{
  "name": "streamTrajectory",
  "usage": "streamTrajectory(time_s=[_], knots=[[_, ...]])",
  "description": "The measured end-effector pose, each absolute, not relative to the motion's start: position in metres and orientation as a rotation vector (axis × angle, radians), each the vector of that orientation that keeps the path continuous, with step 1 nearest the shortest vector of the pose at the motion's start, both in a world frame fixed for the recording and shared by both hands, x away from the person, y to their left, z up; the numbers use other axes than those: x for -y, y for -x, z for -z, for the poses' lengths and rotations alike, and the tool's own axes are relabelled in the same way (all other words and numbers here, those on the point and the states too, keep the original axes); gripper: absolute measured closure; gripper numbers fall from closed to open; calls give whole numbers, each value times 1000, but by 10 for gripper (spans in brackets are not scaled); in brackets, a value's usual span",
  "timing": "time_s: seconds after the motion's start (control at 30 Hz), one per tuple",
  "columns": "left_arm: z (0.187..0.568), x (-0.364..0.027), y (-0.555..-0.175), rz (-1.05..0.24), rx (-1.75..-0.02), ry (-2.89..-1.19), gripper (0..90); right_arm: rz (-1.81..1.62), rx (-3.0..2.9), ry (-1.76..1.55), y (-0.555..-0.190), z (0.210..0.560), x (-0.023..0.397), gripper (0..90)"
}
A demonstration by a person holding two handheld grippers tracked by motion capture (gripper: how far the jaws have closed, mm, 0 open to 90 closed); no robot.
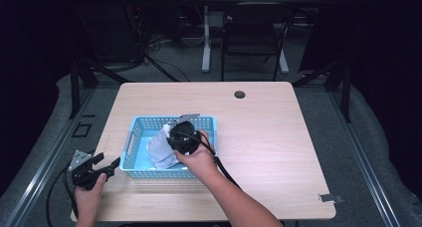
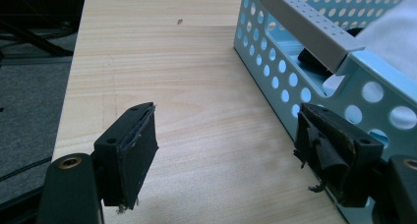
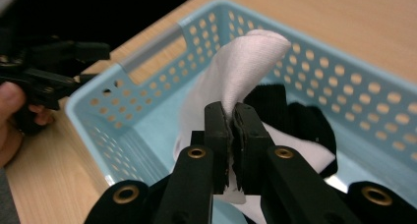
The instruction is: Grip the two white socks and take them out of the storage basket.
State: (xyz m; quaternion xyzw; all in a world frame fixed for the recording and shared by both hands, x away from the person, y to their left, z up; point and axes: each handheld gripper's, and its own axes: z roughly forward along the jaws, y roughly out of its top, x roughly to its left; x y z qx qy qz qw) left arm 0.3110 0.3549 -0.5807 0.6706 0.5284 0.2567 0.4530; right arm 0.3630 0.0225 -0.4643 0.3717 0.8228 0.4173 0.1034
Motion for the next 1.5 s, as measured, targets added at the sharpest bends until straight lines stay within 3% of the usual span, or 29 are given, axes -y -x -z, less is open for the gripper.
streamTrajectory(time_s=[0.43,1.5], knots=[[581,-355,-311,-635,-1305,-1657,237,-1375,-2252,-913,-337,426,-13,856],[581,-354,-311,-634,-1305,-1669,237,-1496,-2067,-953,-314,400,51,856]])
